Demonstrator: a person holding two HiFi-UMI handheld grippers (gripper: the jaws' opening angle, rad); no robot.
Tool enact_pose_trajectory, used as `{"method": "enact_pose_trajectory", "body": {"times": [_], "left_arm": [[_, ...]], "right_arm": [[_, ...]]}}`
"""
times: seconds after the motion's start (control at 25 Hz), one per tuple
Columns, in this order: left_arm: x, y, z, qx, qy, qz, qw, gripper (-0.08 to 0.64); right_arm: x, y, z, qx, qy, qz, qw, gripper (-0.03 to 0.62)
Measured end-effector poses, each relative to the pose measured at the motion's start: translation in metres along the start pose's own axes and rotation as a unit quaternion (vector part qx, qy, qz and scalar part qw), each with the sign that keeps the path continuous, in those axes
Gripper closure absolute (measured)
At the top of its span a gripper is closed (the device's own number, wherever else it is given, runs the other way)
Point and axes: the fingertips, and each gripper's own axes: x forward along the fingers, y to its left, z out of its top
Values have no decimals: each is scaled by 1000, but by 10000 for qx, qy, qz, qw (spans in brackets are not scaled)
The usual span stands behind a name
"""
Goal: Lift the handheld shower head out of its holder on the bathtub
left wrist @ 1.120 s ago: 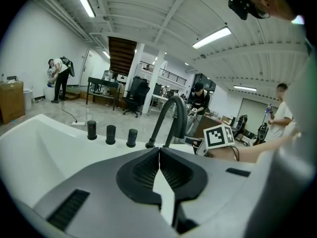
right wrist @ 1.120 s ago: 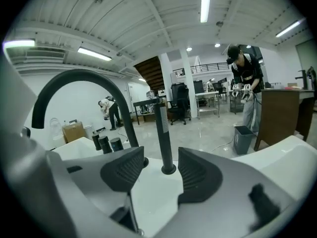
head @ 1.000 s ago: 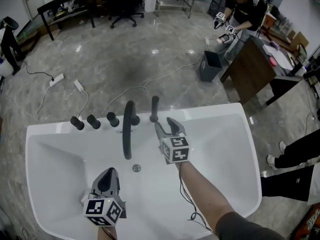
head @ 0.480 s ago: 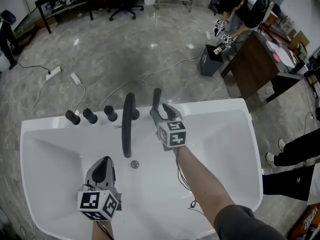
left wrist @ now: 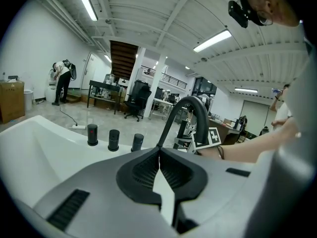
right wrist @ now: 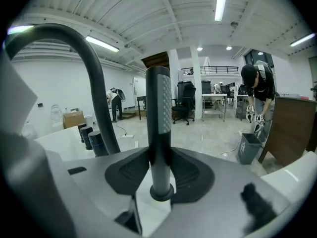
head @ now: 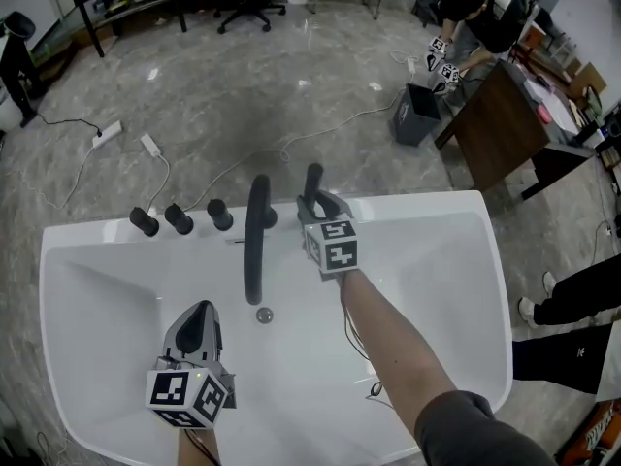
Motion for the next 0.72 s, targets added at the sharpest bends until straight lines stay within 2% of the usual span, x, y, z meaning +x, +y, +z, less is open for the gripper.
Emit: {"method": "enact_pose_trajectory", "body": {"times": [0.2, 0.48, 0.72], "left_arm": [[-7, -3, 0, 24, 33, 28, 10000, 545], [-23, -16, 15, 28, -61, 14, 10000, 545], [-58, -42, 37, 52, -182, -61, 9998, 545]], "right_arm": [[-8, 3, 0, -117, 81, -3, 9999, 456], [-41, 15, 37, -396, -237, 48, 9989, 456], [-86, 21, 76, -525, -482, 3, 9975, 456]]}}
